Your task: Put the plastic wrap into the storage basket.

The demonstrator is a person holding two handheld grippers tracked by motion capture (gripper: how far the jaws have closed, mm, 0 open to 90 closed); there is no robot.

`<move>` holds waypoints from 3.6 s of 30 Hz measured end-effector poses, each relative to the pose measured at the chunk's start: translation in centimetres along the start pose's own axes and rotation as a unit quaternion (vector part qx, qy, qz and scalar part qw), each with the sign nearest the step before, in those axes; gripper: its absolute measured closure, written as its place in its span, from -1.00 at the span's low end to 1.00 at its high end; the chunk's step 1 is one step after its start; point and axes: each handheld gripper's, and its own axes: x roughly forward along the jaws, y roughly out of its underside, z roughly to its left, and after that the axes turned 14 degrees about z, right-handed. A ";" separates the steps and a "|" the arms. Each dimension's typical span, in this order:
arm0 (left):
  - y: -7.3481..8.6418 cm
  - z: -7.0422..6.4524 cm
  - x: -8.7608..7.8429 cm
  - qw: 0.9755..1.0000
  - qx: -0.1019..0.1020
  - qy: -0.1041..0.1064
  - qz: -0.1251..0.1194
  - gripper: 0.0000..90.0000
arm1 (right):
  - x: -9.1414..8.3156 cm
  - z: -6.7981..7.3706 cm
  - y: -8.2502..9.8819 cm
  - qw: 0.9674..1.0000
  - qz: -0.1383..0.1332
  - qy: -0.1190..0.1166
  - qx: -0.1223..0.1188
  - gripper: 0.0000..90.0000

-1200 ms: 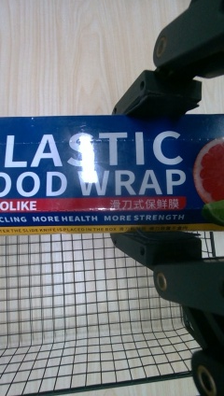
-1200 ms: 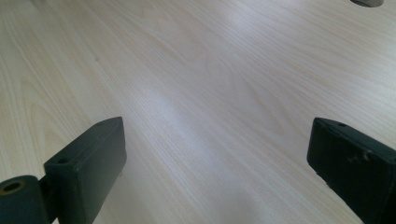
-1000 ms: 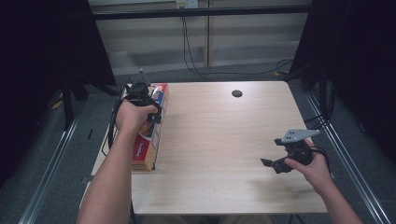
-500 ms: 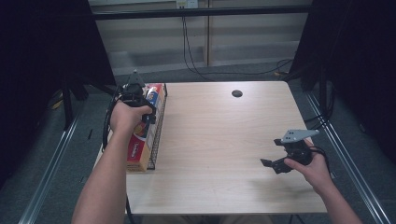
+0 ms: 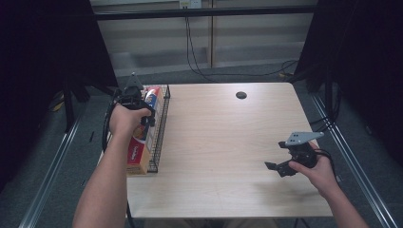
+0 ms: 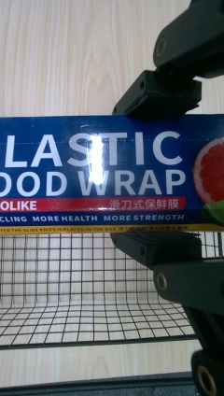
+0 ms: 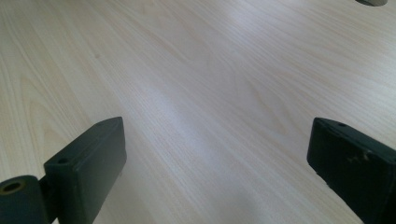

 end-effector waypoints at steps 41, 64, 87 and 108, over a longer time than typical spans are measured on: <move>-1.5 2.8 3.7 1.000 -0.022 -0.012 0.006 -0.03 | 0.4 0.0 -0.1 1.000 0.008 -0.003 -0.003 -0.90; -2.0 2.8 4.9 1.000 -0.022 -0.013 0.013 -0.04 | 0.4 0.1 0.0 1.000 0.007 -0.004 -0.004 -0.90; -2.2 3.0 5.4 1.000 -0.021 -0.006 0.020 -0.04 | 0.5 0.1 0.0 1.000 0.011 -0.003 -0.005 -0.90; -2.3 3.4 5.7 0.999 -0.028 -0.003 0.018 -0.05 | 0.5 0.2 -0.1 1.000 0.010 -0.002 -0.006 -0.90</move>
